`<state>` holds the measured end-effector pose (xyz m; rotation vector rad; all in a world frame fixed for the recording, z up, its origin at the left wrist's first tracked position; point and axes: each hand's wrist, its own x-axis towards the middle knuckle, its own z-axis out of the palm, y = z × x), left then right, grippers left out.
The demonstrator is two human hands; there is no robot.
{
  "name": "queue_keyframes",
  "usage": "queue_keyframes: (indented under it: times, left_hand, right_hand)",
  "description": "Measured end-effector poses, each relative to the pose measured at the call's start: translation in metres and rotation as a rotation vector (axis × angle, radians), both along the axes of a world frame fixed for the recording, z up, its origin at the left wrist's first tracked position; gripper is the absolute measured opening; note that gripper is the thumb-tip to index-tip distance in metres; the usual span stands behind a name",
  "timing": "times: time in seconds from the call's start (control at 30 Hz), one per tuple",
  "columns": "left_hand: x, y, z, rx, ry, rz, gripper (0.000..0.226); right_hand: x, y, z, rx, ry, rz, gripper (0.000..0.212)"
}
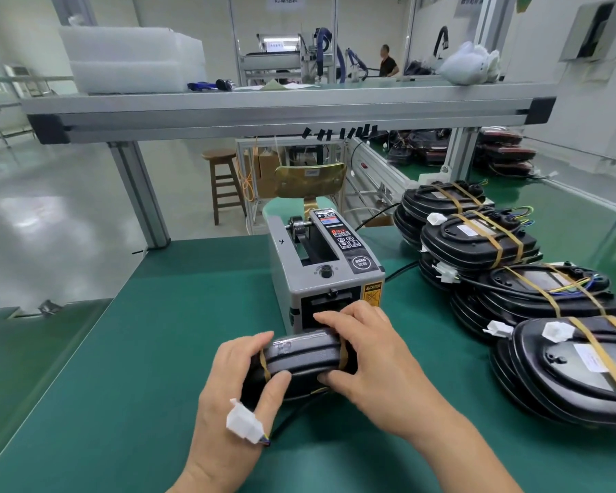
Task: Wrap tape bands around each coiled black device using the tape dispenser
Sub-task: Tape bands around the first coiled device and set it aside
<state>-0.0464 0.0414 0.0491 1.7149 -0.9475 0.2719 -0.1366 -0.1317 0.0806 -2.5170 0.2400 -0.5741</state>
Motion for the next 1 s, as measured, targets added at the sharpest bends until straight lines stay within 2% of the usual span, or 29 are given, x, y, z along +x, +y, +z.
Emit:
queue_keyframes:
  times: [0.07, 0.13, 0.17, 0.23, 0.3, 0.37, 0.5, 0.63, 1.0]
  left_hand:
    - [0.002, 0.001, -0.004, -0.013, 0.053, -0.019, 0.039]
    - [0.004, 0.001, -0.006, -0.014, 0.076, -0.044, 0.041]
    - [0.005, 0.001, -0.007, -0.012, 0.089, -0.055, 0.04]
    - [0.007, 0.003, -0.008, -0.007, 0.117, -0.073, 0.039]
    - [0.008, 0.005, -0.01, -0.008, 0.125, -0.083, 0.037]
    - [0.006, 0.007, -0.009, -0.022, 0.135, -0.101, 0.036]
    - [0.003, 0.012, -0.008, -0.077, 0.209, -0.12, 0.038]
    - [0.006, 0.021, -0.006, -0.128, 0.247, -0.122, 0.044]
    - [0.009, 0.03, -0.009, -0.162, 0.282, -0.121, 0.04]
  right_hand:
    - [-0.004, 0.002, 0.004, -0.009, 0.052, 0.013, 0.067]
    - [-0.008, 0.0, 0.011, 0.085, 0.046, 0.052, 0.063]
    - [-0.009, -0.002, 0.013, 0.193, 0.0, 0.051, 0.057]
    - [-0.007, -0.009, 0.015, 0.535, -0.158, -0.022, 0.03]
    - [0.001, -0.018, 0.012, 0.891, -0.256, -0.187, 0.005]
    - [0.011, -0.027, 0.007, 1.053, -0.214, -0.343, 0.009]
    - [0.03, -0.029, 0.002, 1.097, -0.076, -0.406, 0.003]
    - [0.042, -0.026, -0.001, 1.073, -0.046, -0.45, 0.01]
    - [0.051, -0.013, 0.002, 1.037, -0.113, -0.56, 0.015]
